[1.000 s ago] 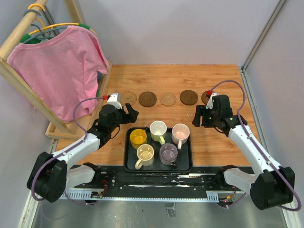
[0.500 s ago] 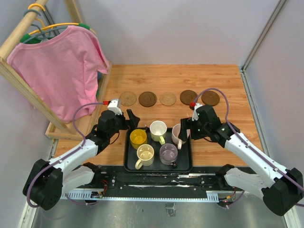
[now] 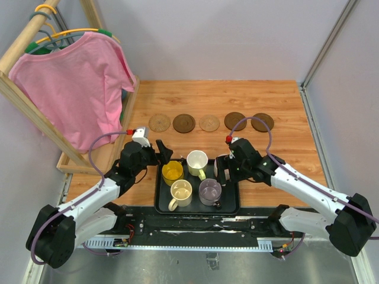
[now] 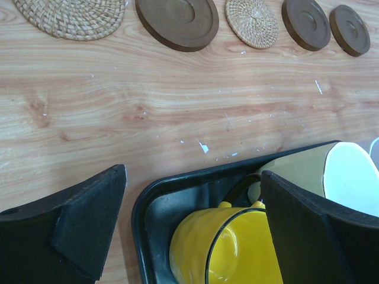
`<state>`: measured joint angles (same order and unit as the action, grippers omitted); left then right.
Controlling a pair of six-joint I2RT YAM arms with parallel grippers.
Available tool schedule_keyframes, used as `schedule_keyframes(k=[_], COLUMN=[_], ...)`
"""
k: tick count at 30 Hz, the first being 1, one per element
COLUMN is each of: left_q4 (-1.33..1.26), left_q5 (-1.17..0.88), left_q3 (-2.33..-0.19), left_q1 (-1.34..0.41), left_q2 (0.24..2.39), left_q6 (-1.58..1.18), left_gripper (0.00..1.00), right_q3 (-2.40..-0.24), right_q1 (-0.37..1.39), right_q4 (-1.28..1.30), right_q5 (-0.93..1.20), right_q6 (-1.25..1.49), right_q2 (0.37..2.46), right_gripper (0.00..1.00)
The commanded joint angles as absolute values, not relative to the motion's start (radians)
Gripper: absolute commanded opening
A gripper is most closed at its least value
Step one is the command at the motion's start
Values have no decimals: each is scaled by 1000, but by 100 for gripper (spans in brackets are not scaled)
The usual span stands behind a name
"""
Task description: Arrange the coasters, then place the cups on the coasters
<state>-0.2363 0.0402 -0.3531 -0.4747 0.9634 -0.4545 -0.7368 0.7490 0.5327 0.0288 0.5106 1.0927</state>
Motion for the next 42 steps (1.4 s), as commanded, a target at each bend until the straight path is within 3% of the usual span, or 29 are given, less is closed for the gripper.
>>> schedule_keyframes(k=[1,7,35,42], left_q4=[-254,-279,-265,-265], left_q5=[41,36,34,37], left_q3=[-346,-339,-322,-317], left_q1=[-482,-482,-484,-484], left_q2=[955,976,957,954], left_q6=[-460,-469,-478,-479], left_gripper=[100,100,100,100], right_q3=[-720,-698,-633,-632], right_q1=[770,772,779,779], right_q4=[575,596,540,628], right_q5=[-95,-171,-131,-242], right_q6=[547,567,594,618], right_q2=[1141,1126,857,839], right_gripper=[82,71,73,61])
